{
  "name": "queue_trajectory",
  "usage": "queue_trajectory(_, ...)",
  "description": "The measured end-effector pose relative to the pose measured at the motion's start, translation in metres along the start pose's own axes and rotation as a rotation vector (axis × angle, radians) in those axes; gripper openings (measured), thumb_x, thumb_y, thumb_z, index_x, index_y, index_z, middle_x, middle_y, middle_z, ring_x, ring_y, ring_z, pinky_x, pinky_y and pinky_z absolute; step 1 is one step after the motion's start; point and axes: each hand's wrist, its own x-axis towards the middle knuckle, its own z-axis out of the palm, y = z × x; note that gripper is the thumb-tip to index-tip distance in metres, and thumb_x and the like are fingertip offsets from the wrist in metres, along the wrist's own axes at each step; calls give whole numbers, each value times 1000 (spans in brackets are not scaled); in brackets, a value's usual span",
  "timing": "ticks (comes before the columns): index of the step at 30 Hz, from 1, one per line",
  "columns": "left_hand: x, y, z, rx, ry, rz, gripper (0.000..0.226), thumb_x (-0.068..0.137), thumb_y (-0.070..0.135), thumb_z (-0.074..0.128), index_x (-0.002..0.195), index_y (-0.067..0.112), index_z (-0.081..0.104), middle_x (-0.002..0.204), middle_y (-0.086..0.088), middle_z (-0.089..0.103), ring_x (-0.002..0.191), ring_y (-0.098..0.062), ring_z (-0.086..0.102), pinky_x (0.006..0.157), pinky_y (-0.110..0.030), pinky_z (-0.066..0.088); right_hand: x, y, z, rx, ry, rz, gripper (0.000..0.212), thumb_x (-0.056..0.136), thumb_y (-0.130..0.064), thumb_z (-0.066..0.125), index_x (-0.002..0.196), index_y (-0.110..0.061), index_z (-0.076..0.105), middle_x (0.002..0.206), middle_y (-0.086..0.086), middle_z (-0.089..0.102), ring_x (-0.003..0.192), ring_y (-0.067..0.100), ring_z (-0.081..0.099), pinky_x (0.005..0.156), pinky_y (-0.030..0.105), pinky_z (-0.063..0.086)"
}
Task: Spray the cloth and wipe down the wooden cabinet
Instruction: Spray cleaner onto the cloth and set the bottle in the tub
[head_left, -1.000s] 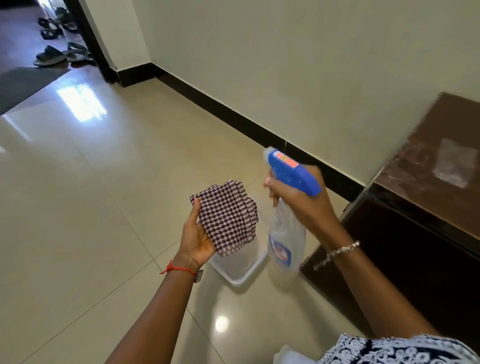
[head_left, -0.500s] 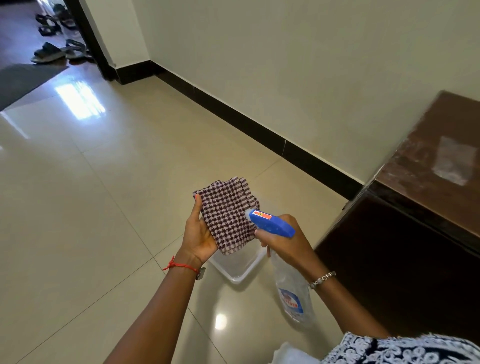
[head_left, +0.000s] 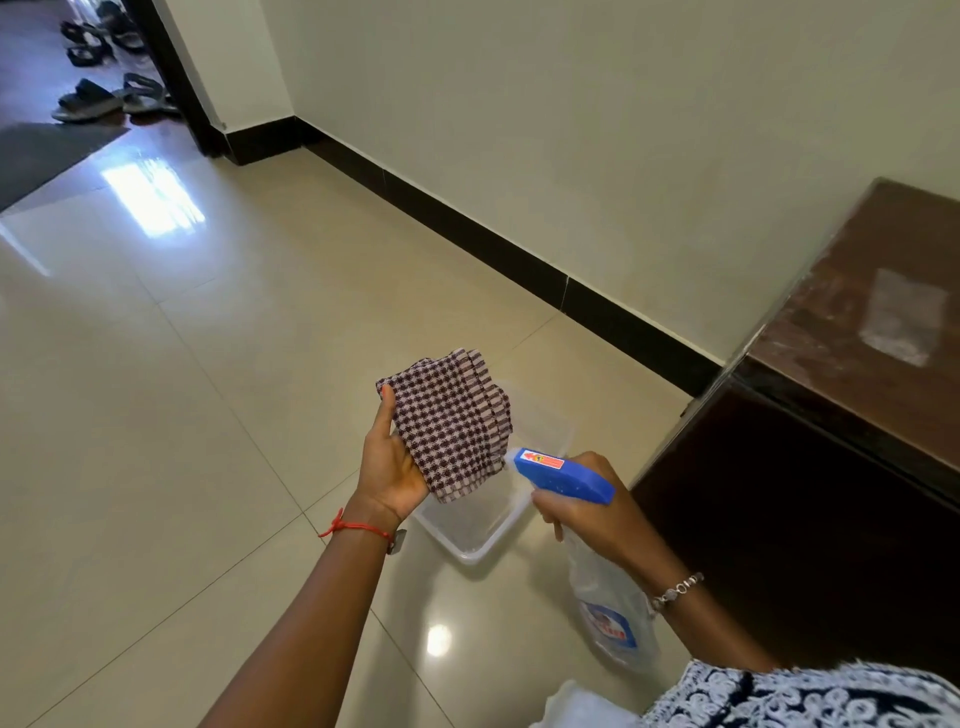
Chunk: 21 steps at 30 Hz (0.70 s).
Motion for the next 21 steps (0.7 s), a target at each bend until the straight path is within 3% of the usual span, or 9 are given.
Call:
queue_trajectory(4,-1,-1,-1,3,8,-4,60,86,62,35,120,17,56,109,-10,69,109,-33,57,73,-46,56,1,-4,-4,60,18,-27,19,76,-16,61,67,-2,55,54,9,47,49,14,46,49,16,41)
queue_trajectory(7,-1,-1,0,19,-5,-10,62,85,63,35,122,17,56,115,-11,66,111,-33,56,78,-47,54,6,-6,-2,54,52,-43,32,71,-20,58,72,12,56,59,20,49,51,19,47,48,19,42)
queue_trajectory(13,-3,-3,-1,14,-1,-9,61,84,62,36,118,17,58,111,-11,68,104,-32,61,75,-48,56,10,-7,-3,50,130,1,18,69,-23,55,54,-12,54,51,6,48,47,11,46,49,19,42)
queue_trajectory(16,-5,-4,-3,8,1,-7,60,83,62,37,114,16,60,109,-11,69,105,-32,59,76,-48,55,10,-4,-6,68,159,36,16,67,-23,55,57,-11,55,54,6,48,48,9,47,48,15,42)
queue_trajectory(19,-6,-4,-2,0,-7,-8,60,81,62,39,106,16,68,109,-12,69,104,-33,61,78,-50,54,9,-1,-7,68,155,46,25,66,-24,57,68,1,59,57,9,49,51,16,48,49,18,42)
queue_trajectory(21,-6,-3,-1,0,-8,-1,60,81,63,39,98,17,73,108,-11,69,99,-32,64,75,-48,56,8,-1,-5,70,144,38,21,66,-22,57,65,0,58,54,7,47,48,13,47,47,17,42)
